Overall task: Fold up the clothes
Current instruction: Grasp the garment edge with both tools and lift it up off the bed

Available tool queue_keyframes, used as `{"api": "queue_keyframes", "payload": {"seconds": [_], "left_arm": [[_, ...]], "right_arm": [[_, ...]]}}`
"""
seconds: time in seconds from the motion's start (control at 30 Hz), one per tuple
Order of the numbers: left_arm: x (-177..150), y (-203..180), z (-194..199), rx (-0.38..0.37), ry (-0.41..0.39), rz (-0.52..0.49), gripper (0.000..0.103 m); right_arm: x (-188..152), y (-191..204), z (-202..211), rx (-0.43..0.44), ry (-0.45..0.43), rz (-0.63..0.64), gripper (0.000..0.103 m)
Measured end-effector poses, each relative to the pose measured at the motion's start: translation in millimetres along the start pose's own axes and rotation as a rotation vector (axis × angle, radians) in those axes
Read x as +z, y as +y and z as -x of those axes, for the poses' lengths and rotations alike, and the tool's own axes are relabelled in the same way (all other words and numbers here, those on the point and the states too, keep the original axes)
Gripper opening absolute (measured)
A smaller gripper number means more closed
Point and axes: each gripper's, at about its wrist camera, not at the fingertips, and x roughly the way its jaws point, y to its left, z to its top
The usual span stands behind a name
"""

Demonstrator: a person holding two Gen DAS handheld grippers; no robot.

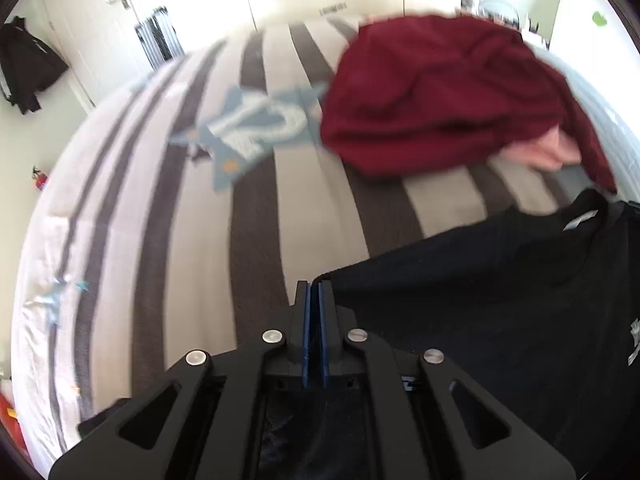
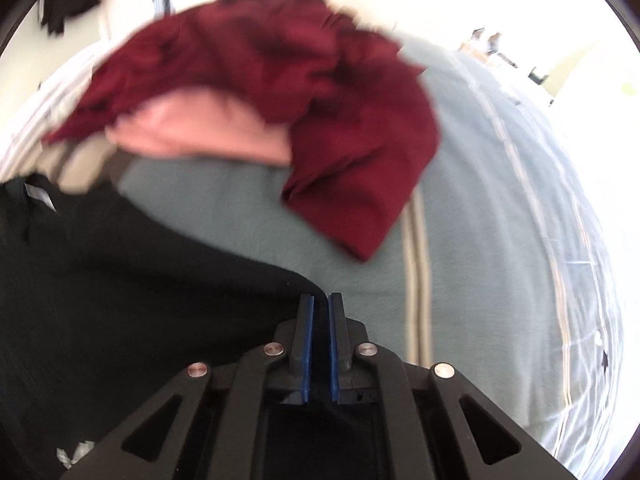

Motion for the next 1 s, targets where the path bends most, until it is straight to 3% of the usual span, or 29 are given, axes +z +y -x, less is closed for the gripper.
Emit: {"api": "queue_keyframes", "payload": {"seconds": [0.23,0.47,0.7,0.83,1.0], "left_arm": [[22,14,124,-0.017,-0.217,0.07,0.002],[52,21,295,-0.017,-0.475,0.098,0.002],[93,38,489,0.003,-0.723,0.163,0.002],[94,39,600,0.025,-0.808,0.165,0.002],[71,42,705,0.009,-0.87,0.195,0.002]], "right_arm": [[30,3,114,0.017,-0.205,-0.103,0.005],[49,-17,254,-0.029,-0.458,-0.136,0.005],[80,-36,459,-0.026,-0.735,-0.184,0.005],[88,-44,573,-0.018,-0.844,-0.222,0.005],[74,-51,688,-0.01,-0.932,-0.247,0.005]]}}
